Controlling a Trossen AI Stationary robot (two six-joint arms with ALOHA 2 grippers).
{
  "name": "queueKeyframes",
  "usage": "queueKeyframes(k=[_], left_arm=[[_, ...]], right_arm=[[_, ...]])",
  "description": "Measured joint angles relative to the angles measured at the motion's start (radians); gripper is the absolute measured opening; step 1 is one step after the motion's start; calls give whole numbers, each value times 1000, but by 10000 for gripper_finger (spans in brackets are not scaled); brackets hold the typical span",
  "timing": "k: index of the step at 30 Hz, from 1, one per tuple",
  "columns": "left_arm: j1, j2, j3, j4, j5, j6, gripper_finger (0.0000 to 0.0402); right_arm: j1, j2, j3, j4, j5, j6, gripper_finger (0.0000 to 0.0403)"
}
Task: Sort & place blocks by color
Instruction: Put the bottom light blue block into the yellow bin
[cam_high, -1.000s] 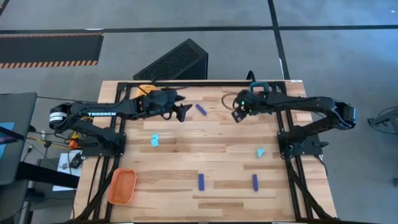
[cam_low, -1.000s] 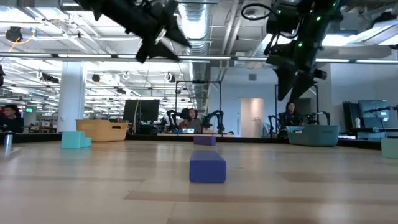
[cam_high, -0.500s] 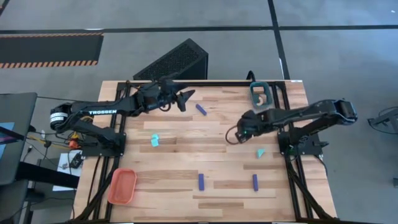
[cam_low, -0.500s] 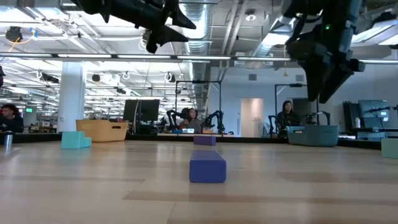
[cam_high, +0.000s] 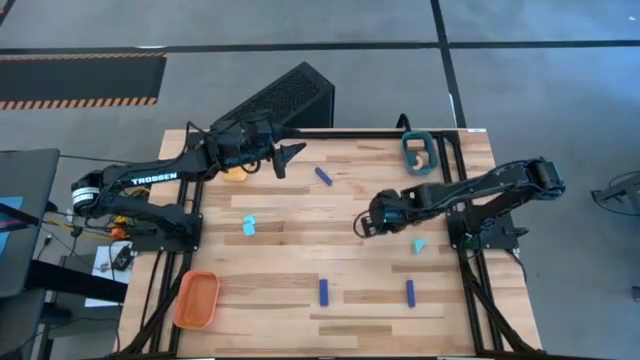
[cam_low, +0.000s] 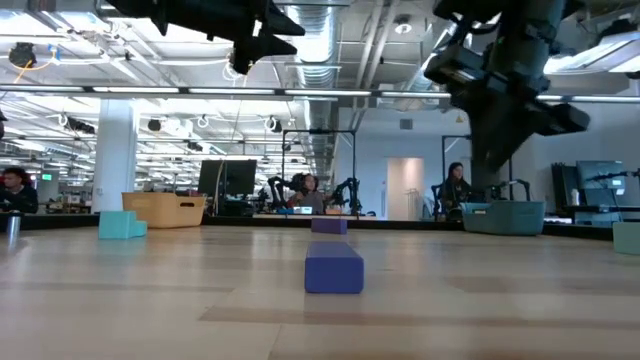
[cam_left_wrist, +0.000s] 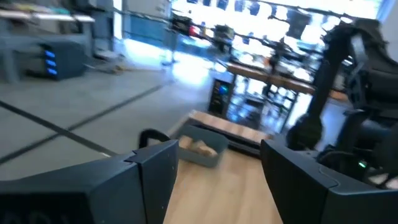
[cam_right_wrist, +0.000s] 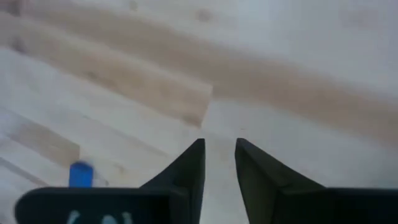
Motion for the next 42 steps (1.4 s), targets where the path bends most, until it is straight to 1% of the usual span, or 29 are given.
queueKeyframes(k=[3, 5, 9, 12, 14, 16, 20, 22, 24, 27, 29, 32, 35, 37, 39, 42], left_arm=[[20, 9, 0, -27, 88, -2, 213], [27, 10, -1, -74, 119, 3, 213], [28, 10, -1, -161, 122, 38, 213], [26, 10, -1, -209, 122, 13, 213], [18, 10, -1, -244, 100, -7, 213], [2, 10, -1, -274, 45, -11, 213], [-32, 10, -1, -301, -63, -12, 213], [-48, 10, -1, -298, -98, -11, 213], [-62, 10, -1, -289, -128, 1, 213], [-76, 10, -1, -284, -168, 19, 213], [-79, 10, -1, -283, -175, 26, 213], [-86, 10, -1, -285, -177, 9, 213], [-99, 10, -1, -285, -177, -11, 213], [-110, 10, -1, -285, -177, -11, 213], [-120, 17, -1, -281, -177, -11, 213], [-133, 26, -1, -285, -176, -27, 213]], right_arm=[[77, 23, 0, -48, -27, 124, 90], [136, 31, -1, -94, -54, 224, 86], [245, 31, -1, -155, -62, 422, 86], [292, 31, -1, -204, -63, 495, 97], [314, 31, -1, -261, -63, 520, 114], [327, 31, -1, -334, -66, 538, 136], [324, 31, -1, -480, -65, 541, 195], [311, 32, -3, -504, -40, 499, 224], [280, 34, -24, -466, -27, 450, 246], [238, 35, -80, -357, -40, 399, 258], [217, 39, -124, -318, -53, 404, 260], [203, 41, -170, -295, -66, 462, 260], [203, 41, -198, -292, -51, 495, 260], [196, 40, -222, -268, -52, 494, 257], [191, 41, -247, -224, -53, 474, 245], [190, 39, -277, -150, -52, 467, 212]])
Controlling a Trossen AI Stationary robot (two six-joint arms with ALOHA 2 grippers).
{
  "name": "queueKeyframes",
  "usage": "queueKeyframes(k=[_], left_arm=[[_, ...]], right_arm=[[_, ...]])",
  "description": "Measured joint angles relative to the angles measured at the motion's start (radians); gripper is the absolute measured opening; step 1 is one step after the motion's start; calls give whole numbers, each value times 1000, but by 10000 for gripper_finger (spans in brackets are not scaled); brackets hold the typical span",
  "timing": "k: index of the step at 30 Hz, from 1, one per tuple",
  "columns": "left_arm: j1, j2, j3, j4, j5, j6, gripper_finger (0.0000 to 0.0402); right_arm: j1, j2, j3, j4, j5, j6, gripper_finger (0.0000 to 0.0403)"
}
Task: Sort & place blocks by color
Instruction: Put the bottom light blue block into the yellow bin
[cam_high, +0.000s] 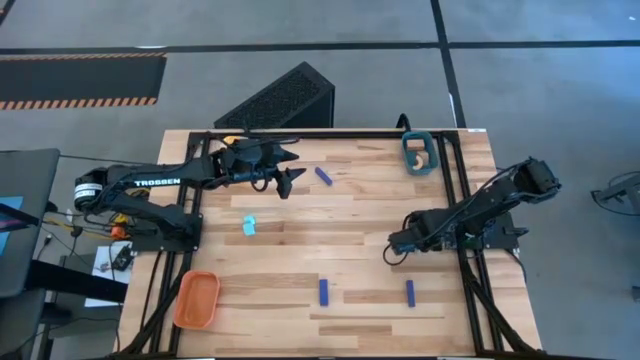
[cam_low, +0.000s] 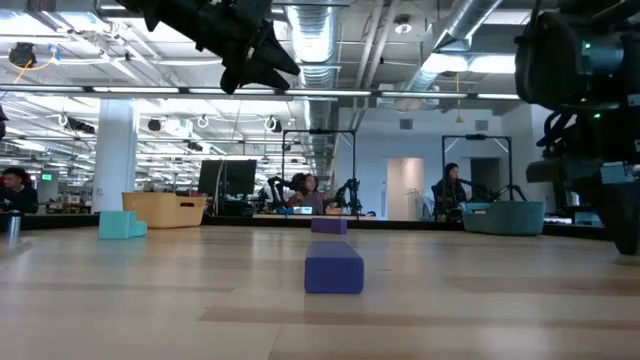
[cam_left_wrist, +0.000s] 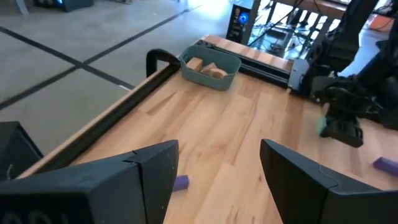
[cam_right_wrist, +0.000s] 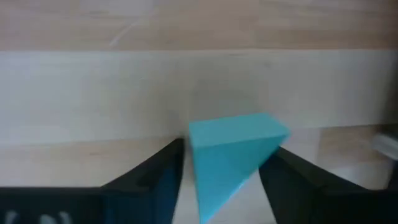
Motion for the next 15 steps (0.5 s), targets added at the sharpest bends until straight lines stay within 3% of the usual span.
queueKeyframes(k=[7, 11, 15], left_arm=[[-29, 9, 0, 14, -1, -44, 213], [-33, 32, 0, 21, -1, -126, 213], [-33, 88, 0, 42, 53, -276, 213]], right_arm=[[0, 1, 10, 15, 23, -33, 92], [0, 2, 76, 32, 138, -146, 66], [0, 2, 159, 97, 332, -389, 77]])
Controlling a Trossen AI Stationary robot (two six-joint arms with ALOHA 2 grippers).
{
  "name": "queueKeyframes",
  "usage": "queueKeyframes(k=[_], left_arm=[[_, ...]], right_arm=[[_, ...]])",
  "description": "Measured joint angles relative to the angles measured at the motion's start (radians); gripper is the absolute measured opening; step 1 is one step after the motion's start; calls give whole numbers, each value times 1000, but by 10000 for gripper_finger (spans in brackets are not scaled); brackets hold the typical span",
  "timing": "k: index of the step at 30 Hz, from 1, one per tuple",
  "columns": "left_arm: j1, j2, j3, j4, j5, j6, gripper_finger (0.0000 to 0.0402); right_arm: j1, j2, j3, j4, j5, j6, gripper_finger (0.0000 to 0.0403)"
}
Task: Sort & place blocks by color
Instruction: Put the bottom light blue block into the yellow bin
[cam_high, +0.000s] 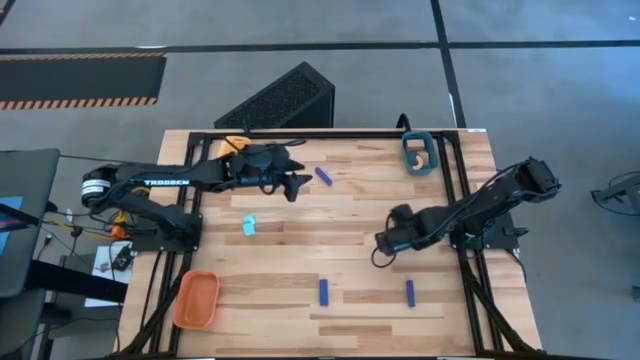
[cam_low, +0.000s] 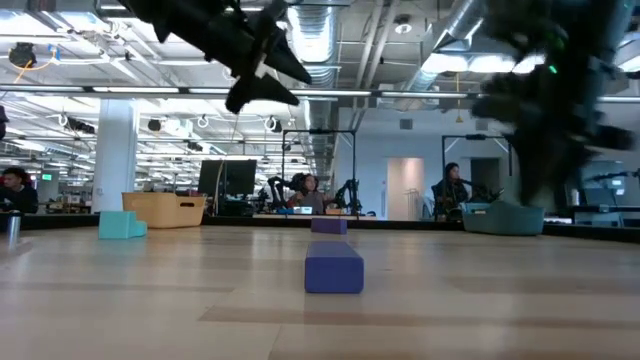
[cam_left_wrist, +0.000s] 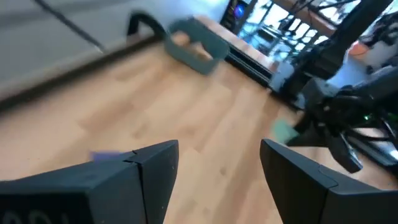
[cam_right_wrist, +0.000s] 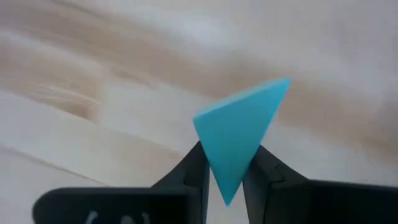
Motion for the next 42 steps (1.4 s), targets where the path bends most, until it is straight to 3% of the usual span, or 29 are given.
queueKeyframes(k=[5, 9, 11, 15, 30, 42], left_arm=[[4, 126, 0, 153, 234, -178, 213], [4, 233, -1, 370, 419, -295, 213], [-8, 272, 0, 463, 450, -327, 213], [-43, 307, 1, 538, 408, -301, 213], [-81, 303, 56, 509, 178, -231, 270], [-71, 303, 56, 499, 138, -289, 246]], right_arm=[[0, -1, 74, 174, 236, -466, 76], [-1, 0, 112, 312, 333, -864, 72], [-4, -1, 128, 358, 348, -1030, 72], [-8, -1, 150, 435, 349, -1268, 74], [-109, -1, 220, 464, 353, -1578, 75], [-151, -1, 238, 476, 352, -1707, 76]])
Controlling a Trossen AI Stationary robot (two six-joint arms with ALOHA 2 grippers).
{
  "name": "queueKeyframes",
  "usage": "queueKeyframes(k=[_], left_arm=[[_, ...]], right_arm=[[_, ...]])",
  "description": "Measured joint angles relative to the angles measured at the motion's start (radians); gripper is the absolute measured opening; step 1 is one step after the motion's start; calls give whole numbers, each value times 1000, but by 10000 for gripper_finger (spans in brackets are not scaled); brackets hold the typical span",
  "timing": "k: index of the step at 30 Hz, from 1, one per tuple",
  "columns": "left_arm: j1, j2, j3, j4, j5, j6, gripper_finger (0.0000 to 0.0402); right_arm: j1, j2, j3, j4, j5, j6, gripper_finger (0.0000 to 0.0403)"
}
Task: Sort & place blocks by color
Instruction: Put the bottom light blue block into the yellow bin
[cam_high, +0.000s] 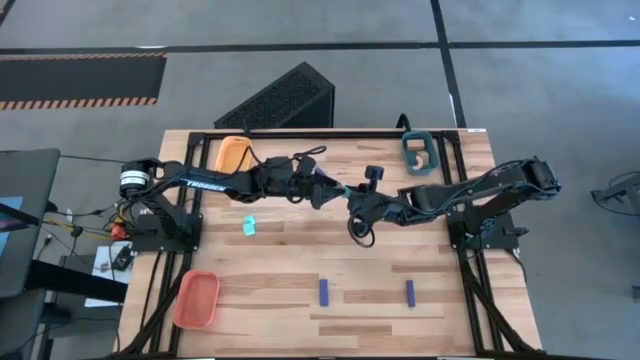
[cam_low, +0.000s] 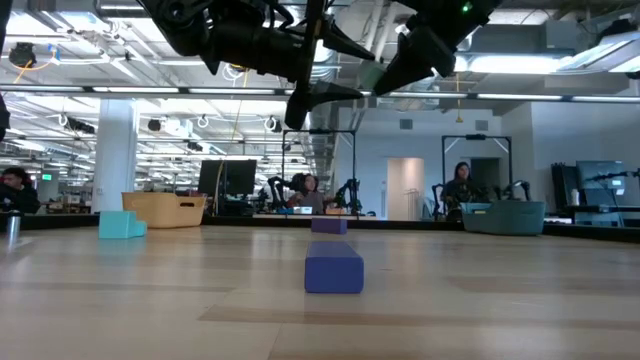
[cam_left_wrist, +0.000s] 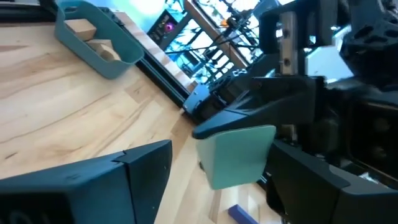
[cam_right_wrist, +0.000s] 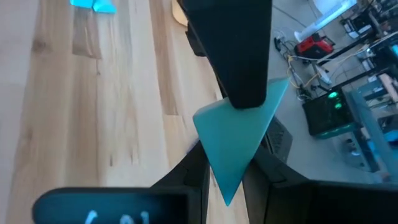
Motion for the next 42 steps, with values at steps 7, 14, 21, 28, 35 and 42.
queueKeyframes(k=[7, 14, 21, 28, 35, 42], left_arm=[[13, 0, 0, 40, -25, -9, 236], [12, 0, 0, 38, -32, -2, 240], [14, 0, 0, 62, -32, 0, 241], [14, 0, 0, 61, -15, -16, 227], [16, 0, 0, 59, -11, -34, 132], [17, 0, 0, 56, -12, -34, 103]], right_arm=[[-31, 0, 0, 1, -5, -105, 76], [-56, 0, 0, 5, -9, -158, 76], [-57, 0, 0, 92, -24, -240, 76], [-64, 0, 0, 117, -24, -263, 76], [-56, 0, 0, 117, -18, -259, 75], [-53, 0, 0, 116, 0, -209, 76]])
